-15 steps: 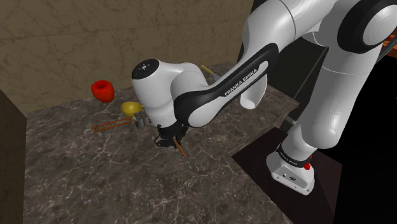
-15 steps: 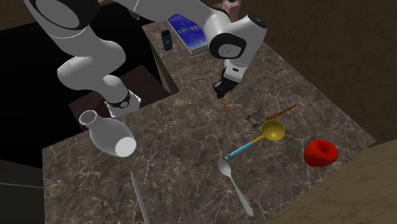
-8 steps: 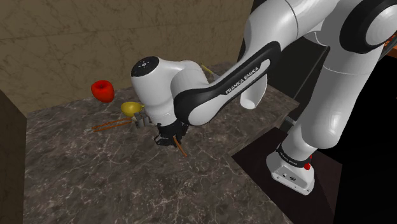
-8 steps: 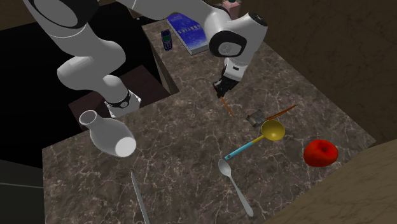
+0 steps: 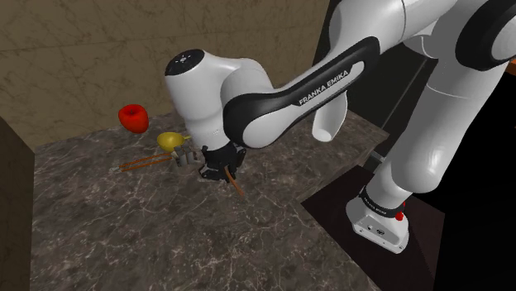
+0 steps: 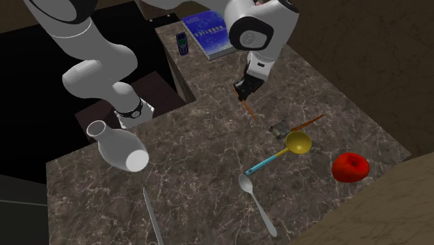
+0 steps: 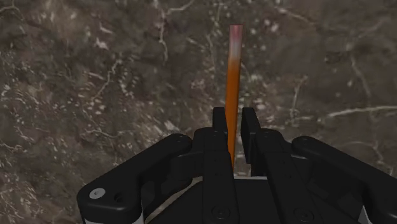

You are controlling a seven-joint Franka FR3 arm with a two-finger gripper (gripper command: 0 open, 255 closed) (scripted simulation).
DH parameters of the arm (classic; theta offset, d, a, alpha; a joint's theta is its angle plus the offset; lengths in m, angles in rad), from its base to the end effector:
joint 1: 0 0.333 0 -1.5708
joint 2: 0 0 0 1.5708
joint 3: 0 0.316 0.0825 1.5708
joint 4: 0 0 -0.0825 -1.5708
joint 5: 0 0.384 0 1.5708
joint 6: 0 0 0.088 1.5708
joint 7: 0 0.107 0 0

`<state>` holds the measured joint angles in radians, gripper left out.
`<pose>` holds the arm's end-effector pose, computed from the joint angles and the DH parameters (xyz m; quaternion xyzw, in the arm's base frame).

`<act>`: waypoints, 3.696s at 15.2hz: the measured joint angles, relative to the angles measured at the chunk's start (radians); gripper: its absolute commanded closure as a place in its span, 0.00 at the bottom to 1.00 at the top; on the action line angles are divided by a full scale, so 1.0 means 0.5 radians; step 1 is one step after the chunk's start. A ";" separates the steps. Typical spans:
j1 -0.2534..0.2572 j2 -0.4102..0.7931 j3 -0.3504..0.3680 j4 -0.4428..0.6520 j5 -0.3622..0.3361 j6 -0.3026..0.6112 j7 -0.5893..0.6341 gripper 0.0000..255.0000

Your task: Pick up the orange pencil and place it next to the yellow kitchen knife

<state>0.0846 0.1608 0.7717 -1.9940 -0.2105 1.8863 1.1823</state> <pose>0.3815 0.4013 0.3866 0.9866 -0.1152 -0.0228 0.1132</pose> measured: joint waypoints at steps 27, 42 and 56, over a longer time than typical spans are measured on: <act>-0.365 -0.217 -0.278 0.158 0.049 -0.218 -0.714 1.00; -0.653 0.119 -0.563 0.550 -0.189 -0.217 -1.243 1.00; -0.749 0.641 -0.733 1.175 -0.386 -0.284 -1.550 1.00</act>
<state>-0.2898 0.4813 0.4052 -1.4065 -0.4035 1.7443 0.4072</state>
